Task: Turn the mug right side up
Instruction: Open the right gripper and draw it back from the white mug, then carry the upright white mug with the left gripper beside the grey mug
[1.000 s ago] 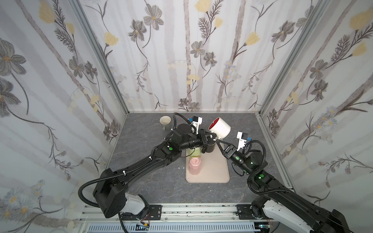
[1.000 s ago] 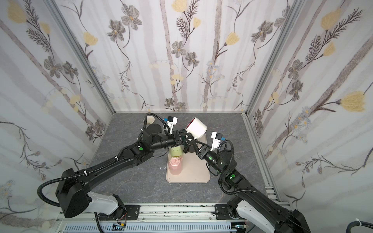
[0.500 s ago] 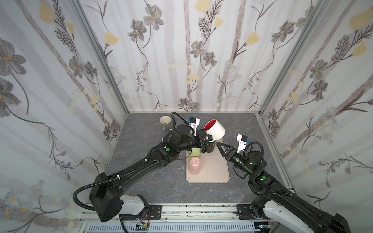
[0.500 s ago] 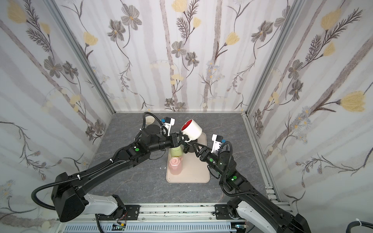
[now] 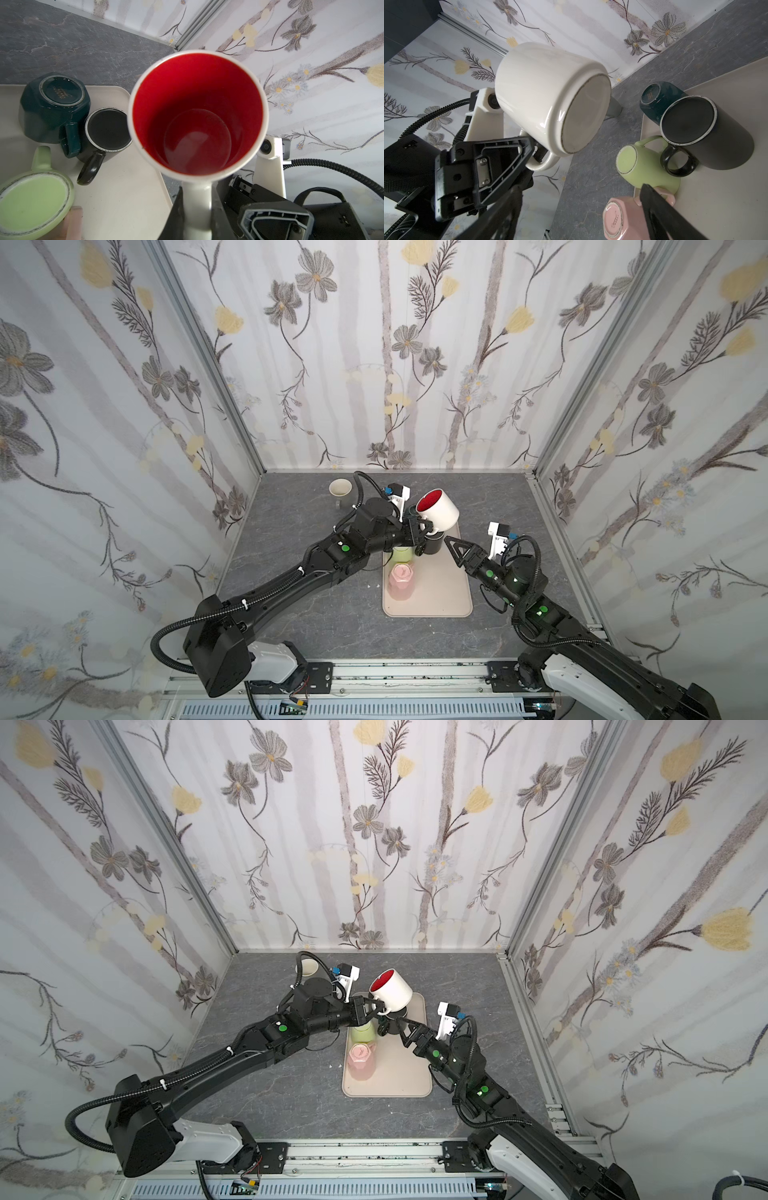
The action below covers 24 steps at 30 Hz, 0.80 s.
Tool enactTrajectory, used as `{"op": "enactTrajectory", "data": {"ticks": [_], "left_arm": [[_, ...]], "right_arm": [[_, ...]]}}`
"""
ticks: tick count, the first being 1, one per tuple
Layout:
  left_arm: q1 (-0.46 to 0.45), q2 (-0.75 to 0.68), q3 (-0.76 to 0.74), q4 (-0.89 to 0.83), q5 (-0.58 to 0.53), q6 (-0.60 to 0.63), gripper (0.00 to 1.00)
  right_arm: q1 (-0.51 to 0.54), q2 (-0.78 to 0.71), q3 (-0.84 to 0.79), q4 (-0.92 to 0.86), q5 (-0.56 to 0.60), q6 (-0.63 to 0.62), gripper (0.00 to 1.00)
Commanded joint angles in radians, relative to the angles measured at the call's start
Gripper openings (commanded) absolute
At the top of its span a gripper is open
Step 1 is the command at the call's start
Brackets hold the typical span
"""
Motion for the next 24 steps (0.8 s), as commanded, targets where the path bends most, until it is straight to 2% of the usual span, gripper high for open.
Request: {"op": "enactTrajectory", "data": {"ticks": [1, 7, 13, 21, 24], "left_arm": [[0.018, 0.000, 0.014, 0.043, -0.001, 0.022, 0.00], [0.047, -0.018, 0.008, 0.025, -0.037, 0.029, 0.00], [0.076, -0.074, -0.022, -0.029, -0.091, 0.053, 0.00], [0.192, -0.195, -0.098, -0.120, -0.148, 0.065, 0.00], [0.229, -0.229, -0.113, -0.171, -0.208, 0.106, 0.00]], "right_arm": [[-0.003, -0.014, -0.004, -0.030, 0.007, 0.007, 0.91], [-0.012, -0.066, -0.052, -0.053, 0.027, -0.006, 1.00], [-0.035, -0.069, -0.070, -0.056, 0.005, -0.032, 1.00], [-0.041, -0.079, -0.060, -0.100, -0.022, -0.056, 1.00], [-0.042, -0.104, -0.062, -0.140, -0.008, -0.064, 1.00]]}}
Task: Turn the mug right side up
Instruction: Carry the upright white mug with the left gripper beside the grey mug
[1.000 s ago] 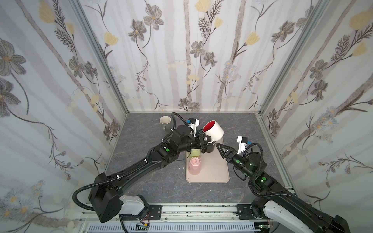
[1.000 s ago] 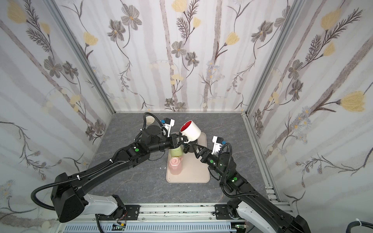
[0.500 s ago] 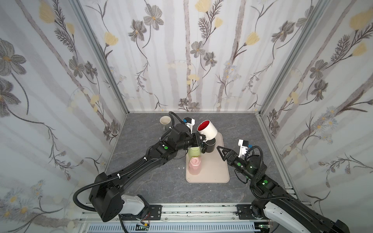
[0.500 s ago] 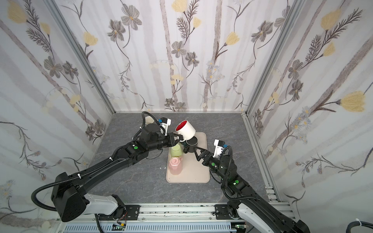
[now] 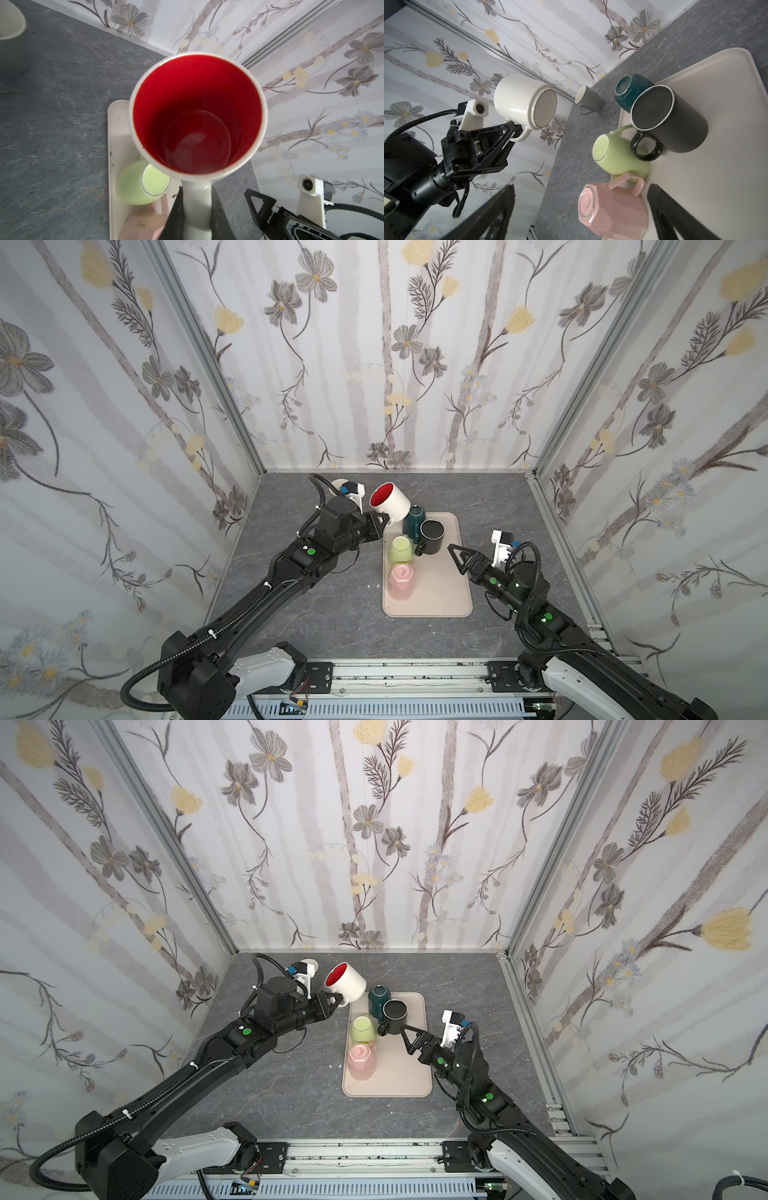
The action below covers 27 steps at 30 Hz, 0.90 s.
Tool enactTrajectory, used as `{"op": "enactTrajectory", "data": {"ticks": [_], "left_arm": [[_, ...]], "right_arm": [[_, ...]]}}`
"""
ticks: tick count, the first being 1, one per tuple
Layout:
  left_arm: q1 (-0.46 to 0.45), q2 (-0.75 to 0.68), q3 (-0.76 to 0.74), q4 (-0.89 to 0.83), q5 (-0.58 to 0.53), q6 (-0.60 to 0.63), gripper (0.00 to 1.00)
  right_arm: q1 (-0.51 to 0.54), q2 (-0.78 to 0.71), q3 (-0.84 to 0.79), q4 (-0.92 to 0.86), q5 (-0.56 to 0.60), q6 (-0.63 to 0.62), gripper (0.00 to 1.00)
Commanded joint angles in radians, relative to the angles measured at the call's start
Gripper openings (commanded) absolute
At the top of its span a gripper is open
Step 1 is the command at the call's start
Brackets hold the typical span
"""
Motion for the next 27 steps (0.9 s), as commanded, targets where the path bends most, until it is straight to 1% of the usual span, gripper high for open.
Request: {"op": "enactTrajectory", "data": {"ticks": [1, 7, 10, 13, 16, 20, 23, 27], "left_arm": [[0.030, -0.034, -0.011, -0.001, -0.095, 0.062, 0.00], [0.103, -0.045, -0.017, -0.067, -0.210, 0.125, 0.00], [0.135, -0.025, -0.022, -0.084, -0.272, 0.147, 0.00], [0.168, 0.007, -0.011, -0.107, -0.319, 0.153, 0.00], [0.210, 0.039, 0.011, -0.138, -0.297, 0.153, 0.00], [0.257, 0.047, 0.003, -0.149, -0.316, 0.162, 0.00], [0.291, 0.050, -0.010, -0.153, -0.348, 0.171, 0.00], [0.335, 0.072, -0.018, -0.154, -0.406, 0.193, 0.00]], "right_arm": [[-0.002, -0.026, 0.005, -0.047, 0.006, -0.030, 1.00], [-0.014, -0.085, 0.001, -0.106, 0.029, -0.090, 1.00], [-0.024, -0.085, -0.001, -0.116, 0.024, -0.116, 1.00], [-0.034, -0.062, 0.009, -0.132, -0.005, -0.143, 1.00], [-0.039, -0.034, 0.021, -0.148, -0.028, -0.168, 1.00], [-0.045, 0.005, 0.036, -0.164, -0.038, -0.202, 1.00], [-0.059, 0.056, 0.058, -0.200, -0.047, -0.222, 1.00], [-0.088, 0.135, 0.072, -0.195, -0.108, -0.222, 1.00]]}}
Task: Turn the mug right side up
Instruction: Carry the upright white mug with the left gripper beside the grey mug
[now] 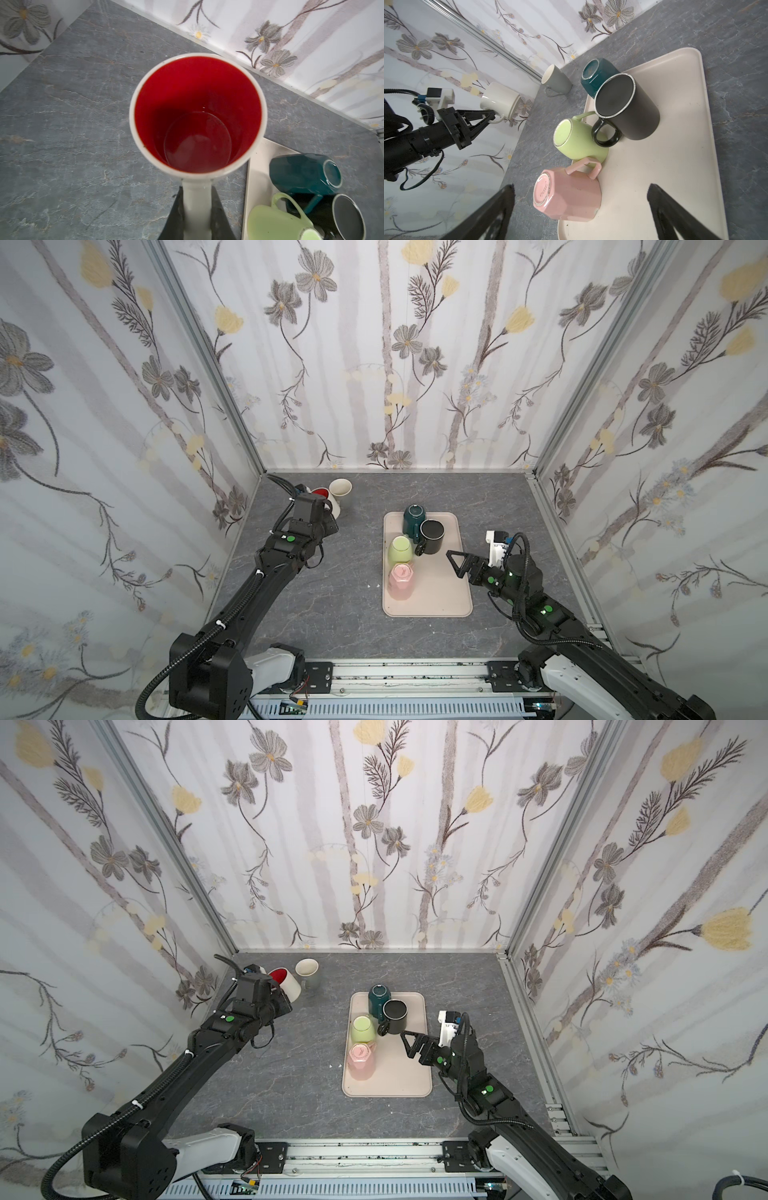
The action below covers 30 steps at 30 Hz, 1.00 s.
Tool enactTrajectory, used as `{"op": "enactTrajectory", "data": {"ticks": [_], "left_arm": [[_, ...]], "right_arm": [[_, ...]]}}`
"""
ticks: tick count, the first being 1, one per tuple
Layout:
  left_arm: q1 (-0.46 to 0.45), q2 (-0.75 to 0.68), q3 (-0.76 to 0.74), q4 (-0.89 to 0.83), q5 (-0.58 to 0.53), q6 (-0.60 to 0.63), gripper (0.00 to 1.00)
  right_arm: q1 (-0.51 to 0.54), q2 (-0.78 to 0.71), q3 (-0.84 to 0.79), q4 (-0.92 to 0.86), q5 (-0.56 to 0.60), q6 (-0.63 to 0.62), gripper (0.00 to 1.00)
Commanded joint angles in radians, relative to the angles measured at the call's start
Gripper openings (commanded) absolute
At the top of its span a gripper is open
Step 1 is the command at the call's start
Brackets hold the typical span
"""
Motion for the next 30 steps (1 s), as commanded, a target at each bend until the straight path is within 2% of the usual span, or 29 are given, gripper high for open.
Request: {"op": "enactTrajectory", "data": {"ticks": [1, 5, 9, 16, 23, 30], "left_arm": [[0.028, 0.018, -0.003, 0.057, -0.091, 0.041, 0.00], [0.064, 0.064, -0.020, 0.126, -0.108, 0.056, 0.00], [0.107, 0.130, -0.027, 0.226, -0.084, 0.055, 0.00], [0.199, 0.334, 0.065, 0.286, -0.011, 0.065, 0.00], [0.211, 0.543, 0.244, 0.245, 0.012, 0.095, 0.00], [0.205, 0.649, 0.340, 0.235, 0.032, 0.100, 0.00]], "right_arm": [[-0.011, 0.050, 0.016, 0.007, -0.069, -0.019, 1.00], [-0.016, 0.081, 0.017, 0.053, -0.113, -0.016, 1.00], [-0.017, 0.098, 0.012, 0.059, -0.062, -0.010, 1.00], [-0.027, 0.119, 0.028, 0.015, -0.091, -0.002, 1.00], [-0.033, 0.022, -0.014, -0.019, -0.068, 0.008, 1.00], [-0.045, -0.035, -0.044, -0.040, -0.037, 0.020, 1.00]]}}
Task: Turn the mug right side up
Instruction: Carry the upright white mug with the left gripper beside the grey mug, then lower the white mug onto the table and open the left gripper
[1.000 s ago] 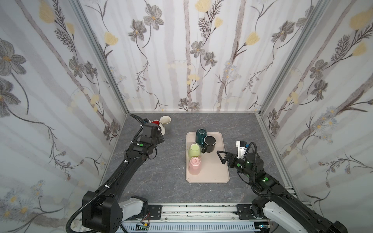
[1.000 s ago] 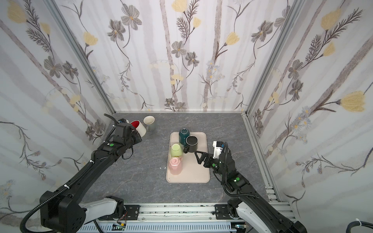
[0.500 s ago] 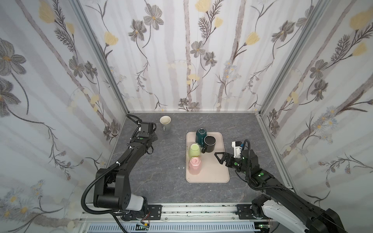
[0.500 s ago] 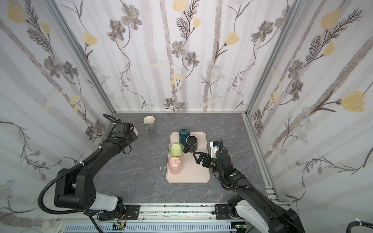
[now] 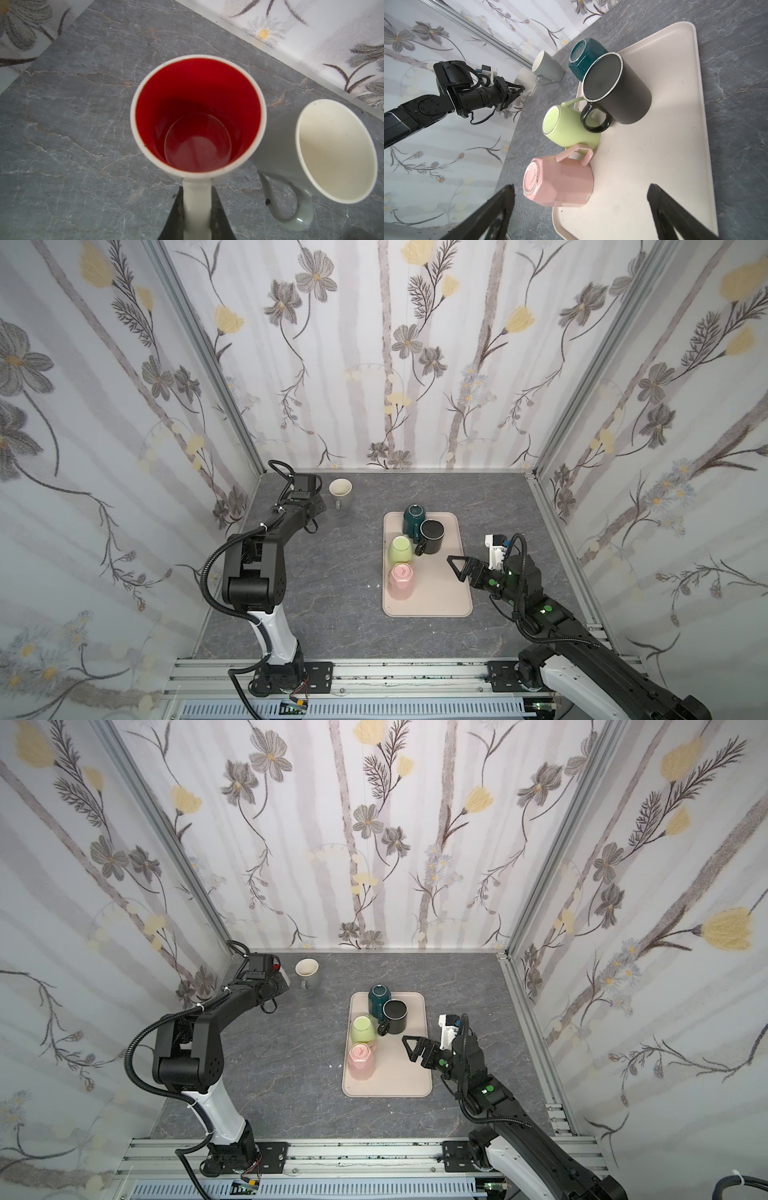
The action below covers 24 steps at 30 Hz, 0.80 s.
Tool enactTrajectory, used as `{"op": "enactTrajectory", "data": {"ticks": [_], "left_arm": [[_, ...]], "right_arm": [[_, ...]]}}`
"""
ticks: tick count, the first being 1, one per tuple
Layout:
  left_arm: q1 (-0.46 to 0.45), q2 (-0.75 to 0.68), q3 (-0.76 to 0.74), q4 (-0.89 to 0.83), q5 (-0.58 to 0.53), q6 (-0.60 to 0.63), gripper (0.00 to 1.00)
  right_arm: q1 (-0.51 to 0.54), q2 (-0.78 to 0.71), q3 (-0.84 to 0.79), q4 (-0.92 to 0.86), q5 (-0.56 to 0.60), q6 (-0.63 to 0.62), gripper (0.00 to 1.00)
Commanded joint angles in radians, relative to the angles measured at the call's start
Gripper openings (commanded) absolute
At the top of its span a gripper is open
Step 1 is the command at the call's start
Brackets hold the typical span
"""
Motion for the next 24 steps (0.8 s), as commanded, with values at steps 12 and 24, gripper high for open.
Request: {"op": "enactTrajectory", "data": {"ticks": [12, 24], "left_arm": [[-0.056, 0.094, 0.104, -0.016, -0.082, 0.090, 0.00], [-0.083, 0.102, 0.107, -0.012, -0.102, 0.111, 0.57]], "right_arm": [[-0.014, 0.068, 0.034, 0.011, -0.028, -0.016, 1.00], [-0.016, 0.088, 0.055, -0.002, -0.074, -0.026, 1.00]]}}
